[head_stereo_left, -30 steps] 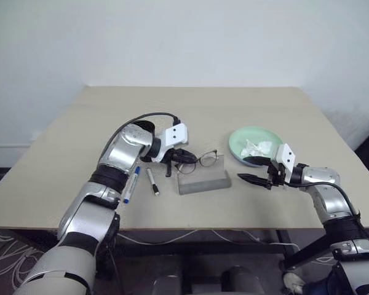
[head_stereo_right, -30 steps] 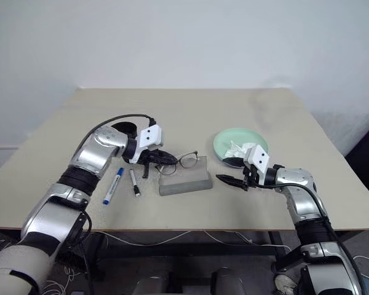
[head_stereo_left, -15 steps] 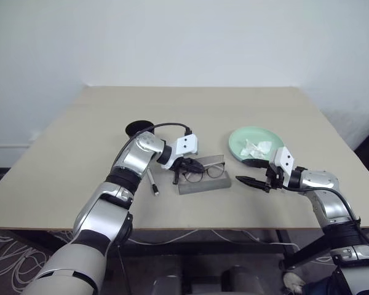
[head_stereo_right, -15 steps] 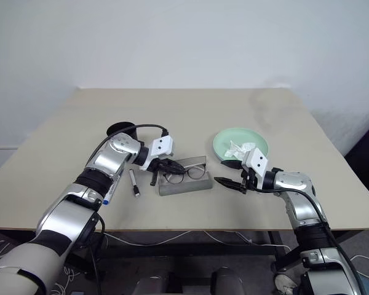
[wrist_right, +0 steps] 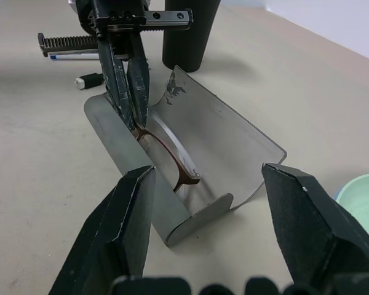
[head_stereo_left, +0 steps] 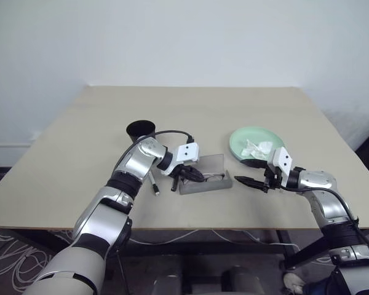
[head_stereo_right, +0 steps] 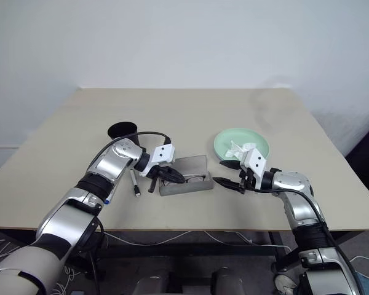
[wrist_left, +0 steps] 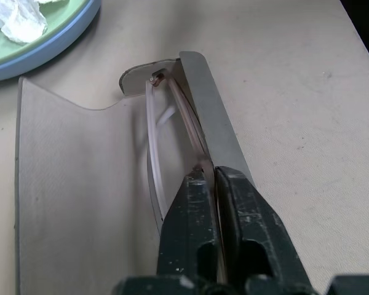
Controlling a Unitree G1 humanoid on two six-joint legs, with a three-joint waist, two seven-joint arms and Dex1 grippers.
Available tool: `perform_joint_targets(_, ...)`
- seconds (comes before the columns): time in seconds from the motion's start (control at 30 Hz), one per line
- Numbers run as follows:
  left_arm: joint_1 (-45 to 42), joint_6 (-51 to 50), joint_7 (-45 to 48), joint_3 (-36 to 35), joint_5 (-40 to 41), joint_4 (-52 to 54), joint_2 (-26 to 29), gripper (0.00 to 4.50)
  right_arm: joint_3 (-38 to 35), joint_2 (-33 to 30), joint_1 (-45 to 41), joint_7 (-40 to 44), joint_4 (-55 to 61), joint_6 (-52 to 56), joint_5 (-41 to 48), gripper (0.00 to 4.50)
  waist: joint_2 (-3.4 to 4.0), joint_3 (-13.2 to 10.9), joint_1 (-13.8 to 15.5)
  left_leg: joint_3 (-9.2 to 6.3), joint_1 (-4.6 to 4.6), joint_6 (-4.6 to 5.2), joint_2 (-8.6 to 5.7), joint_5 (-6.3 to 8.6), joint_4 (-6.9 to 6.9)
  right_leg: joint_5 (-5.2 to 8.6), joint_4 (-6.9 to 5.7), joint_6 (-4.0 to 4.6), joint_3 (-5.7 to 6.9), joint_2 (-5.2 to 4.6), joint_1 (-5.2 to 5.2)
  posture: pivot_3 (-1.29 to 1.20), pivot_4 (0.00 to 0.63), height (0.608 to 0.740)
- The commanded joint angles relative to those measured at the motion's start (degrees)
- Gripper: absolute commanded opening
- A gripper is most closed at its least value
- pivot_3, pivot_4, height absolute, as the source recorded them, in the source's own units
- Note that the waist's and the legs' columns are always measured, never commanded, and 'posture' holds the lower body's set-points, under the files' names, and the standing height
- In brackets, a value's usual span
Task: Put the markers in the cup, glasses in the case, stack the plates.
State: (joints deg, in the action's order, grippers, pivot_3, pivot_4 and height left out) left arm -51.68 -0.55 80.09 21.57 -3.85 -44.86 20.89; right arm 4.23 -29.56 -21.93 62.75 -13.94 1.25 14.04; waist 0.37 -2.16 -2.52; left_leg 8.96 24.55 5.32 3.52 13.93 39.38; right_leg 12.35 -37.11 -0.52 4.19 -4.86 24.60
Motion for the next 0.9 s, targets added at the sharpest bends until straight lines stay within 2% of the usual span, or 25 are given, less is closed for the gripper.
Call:
perform_joint_targets(0.03,-0.7,0.9,-2.1,-1.1,-0.1,0.9,-0.4,1.35,-0.6,0.1,-1.4,0.0,1.3,-1.1,0.5,3.0,0.0,0.0,0.0,0.0,0.0,0.0,0.0,0.0,0.0,0.0,0.0,0.0,0.0,0.0,0.0,0.0,0.0,0.74)
perform_joint_targets(0.33,-4.2,3.0,-8.7,-5.6,2.5,1.0,-2.9,1.35,-0.5,0.0,-1.6,0.0,1.1,-1.1,0.4,3.0,-0.01,0.0,0.0,-0.01,0.0,0.02,0.0,0.0,0.03,-0.01,-0.01,-0.01,0.0,0.0,-0.01,0.0,0.0,0.74)
perform_joint_targets(0.57,-10.8,6.5,-19.3,-8.3,0.0,-7.1,-3.2,1.35,-0.2,0.1,-1.8,0.0,1.0,-1.2,0.4,3.0,-0.02,0.0,-0.1,-0.01,0.0,0.09,-0.02,0.01,0.07,-0.05,-0.01,-0.07,0.0,0.0,-0.04,0.0,0.0,0.74)
perform_joint_targets(0.63,-11.4,8.3,-20.7,-8.0,-1.3,-9.4,-2.6,0.98,-0.2,0.2,-1.8,-0.2,1.0,-1.4,0.3,3.0,-0.01,0.0,-0.1,-0.01,0.0,0.1,-0.02,0.01,0.07,-0.05,-0.01,-0.08,0.0,0.01,-0.04,0.0,0.0,0.74)
perform_joint_targets(0.73,-11.5,10.4,-22.3,-7.5,-2.7,-12.2,-1.8,0.06,-0.1,0.1,-1.7,-0.3,1.6,-1.5,0.3,3.0,-0.02,0.0,-0.1,0.0,0.0,0.1,0.0,0.01,0.07,-0.1,-0.03,-0.16,0.0,0.03,-0.02,0.0,0.0,0.74)
perform_joint_targets(0.9,-11.4,11.4,-24.7,-5.5,-6.9,-17.6,-1.3,0.02,-0.6,-0.5,-1.7,0.0,4.2,-1.1,1.2,3.0,-0.02,0.0,0.0,0.01,0.01,0.1,-0.04,0.01,0.08,-0.1,-0.03,-0.17,0.0,0.0,-0.03,0.0,0.0,0.74)
